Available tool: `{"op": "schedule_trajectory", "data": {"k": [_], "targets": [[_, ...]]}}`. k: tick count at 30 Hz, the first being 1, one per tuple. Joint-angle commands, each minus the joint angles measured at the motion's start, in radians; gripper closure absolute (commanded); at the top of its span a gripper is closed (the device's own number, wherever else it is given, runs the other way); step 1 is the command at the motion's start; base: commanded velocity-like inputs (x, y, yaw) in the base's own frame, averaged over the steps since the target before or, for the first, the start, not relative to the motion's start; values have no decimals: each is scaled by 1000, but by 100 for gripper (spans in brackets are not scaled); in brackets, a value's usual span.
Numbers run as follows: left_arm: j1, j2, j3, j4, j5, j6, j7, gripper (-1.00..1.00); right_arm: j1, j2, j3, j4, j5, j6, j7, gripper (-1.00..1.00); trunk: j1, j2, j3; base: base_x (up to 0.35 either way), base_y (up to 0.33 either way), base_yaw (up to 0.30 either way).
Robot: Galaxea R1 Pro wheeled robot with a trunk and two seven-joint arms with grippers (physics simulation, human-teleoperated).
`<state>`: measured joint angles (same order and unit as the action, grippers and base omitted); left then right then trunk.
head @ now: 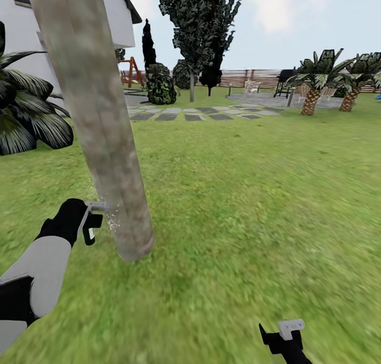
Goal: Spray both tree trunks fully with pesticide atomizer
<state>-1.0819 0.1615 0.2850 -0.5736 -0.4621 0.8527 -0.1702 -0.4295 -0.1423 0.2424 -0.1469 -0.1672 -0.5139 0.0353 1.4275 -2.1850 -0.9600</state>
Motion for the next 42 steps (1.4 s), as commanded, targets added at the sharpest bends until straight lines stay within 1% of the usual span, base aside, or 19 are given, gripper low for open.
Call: {"op": "schedule_trajectory", "data": {"k": [1, 9, 23, 25, 26, 27, 29, 32, 35, 42], "targets": [[0, 0, -1, 0, -2, 0, 0, 100, 0, 0, 0, 0, 0, 0, -1, -100, 0, 0, 0, 140, -247, 10], [-6, 4, -1, -2, -1, 0, 0, 100, 0, 0, 0, 0, 0, 0, -2, -100, 0, 0, 0, 121, -247, 1], [-6, 8, -1, -1, -5, 0, 1, 100, 0, 0, 0, 0, 0, 0, -2, -100, 0, 0, 0, -56, -267, 8], [0, 19, -2, -1, -9, -2, 4, 100, 0, 0, 0, 0, 0, 0, -1, -100, 0, 0, 0, -14, -32, 237], [2, 28, -3, -2, -9, -3, 3, 100, 0, 1, 0, 0, 0, 0, -1, -100, 0, 0, 0, -4, -8, 268], [4, 43, -2, -2, -9, -2, 3, 100, 0, 1, 0, 0, 0, 0, -1, -100, 0, 0, 0, -1, -3, 274], [3, 55, 1, -2, -9, -2, 3, 100, 0, 1, 0, 0, 0, 0, -1, -100, 0, 0, 0, -1, -1, 276], [-7, 55, 1, -2, -5, -1, 3, 100, 0, 1, 0, 0, 0, 0, -1, -100, 0, 0, 0, 0, 0, 202], [-31, 42, 0, -1, -2, 1, 3, 100, 0, 1, 0, 0, 0, 0, -1, -100, 0, 0, 0, 0, 0, 43], [-13, 49, -4, 1, -1, -9, 3, 100, 0, 0, 0, 0, 0, 0, -2, -100, 0, 0, 0, 1, 0, 2]]}}
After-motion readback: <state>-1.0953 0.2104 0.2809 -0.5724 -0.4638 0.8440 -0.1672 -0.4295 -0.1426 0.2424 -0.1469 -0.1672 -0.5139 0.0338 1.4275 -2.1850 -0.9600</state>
